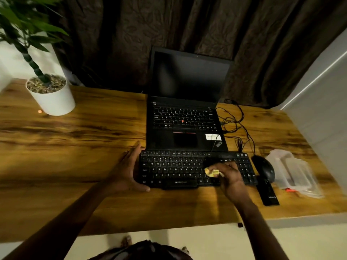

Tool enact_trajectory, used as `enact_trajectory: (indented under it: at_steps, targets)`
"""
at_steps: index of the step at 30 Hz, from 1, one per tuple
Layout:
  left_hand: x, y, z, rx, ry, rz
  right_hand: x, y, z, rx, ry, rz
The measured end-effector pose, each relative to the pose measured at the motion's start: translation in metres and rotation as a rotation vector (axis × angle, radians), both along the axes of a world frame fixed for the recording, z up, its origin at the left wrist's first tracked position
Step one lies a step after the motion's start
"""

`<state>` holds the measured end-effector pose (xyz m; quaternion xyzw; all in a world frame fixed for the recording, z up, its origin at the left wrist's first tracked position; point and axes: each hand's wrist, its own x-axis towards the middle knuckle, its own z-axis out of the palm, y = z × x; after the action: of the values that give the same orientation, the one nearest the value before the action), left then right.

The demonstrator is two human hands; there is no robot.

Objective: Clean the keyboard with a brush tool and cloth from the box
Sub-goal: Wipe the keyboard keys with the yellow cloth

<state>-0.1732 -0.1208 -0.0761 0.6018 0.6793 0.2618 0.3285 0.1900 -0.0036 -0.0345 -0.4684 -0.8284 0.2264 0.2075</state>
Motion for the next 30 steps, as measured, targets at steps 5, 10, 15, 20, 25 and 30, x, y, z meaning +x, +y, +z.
enact_trajectory:
  at_steps: [5, 10, 15, 20, 25, 30]
  targets:
    - [0.001, 0.0, 0.001, -0.001, 0.01, -0.004, -0.017, -0.007, -0.003, 0.005, -0.015, 0.059]
    - [0.001, 0.002, -0.001, -0.007, 0.014, -0.019, 0.024, 0.009, -0.007, 0.047, -0.048, -0.021]
    - [0.002, 0.002, 0.0, 0.013, 0.006, -0.015, 0.023, 0.007, -0.009, 0.06, -0.027, -0.052]
    - [0.0, 0.002, -0.001, -0.004, 0.002, -0.016, 0.025, 0.006, -0.012, 0.074, -0.071, 0.008]
    - [0.0, 0.003, -0.003, -0.013, 0.006, -0.005, 0.048, 0.012, -0.008, 0.134, -0.115, -0.088]
    - [-0.001, 0.003, -0.005, 0.003, 0.025, -0.015, 0.034, -0.003, -0.014, 0.119, -0.072, -0.046]
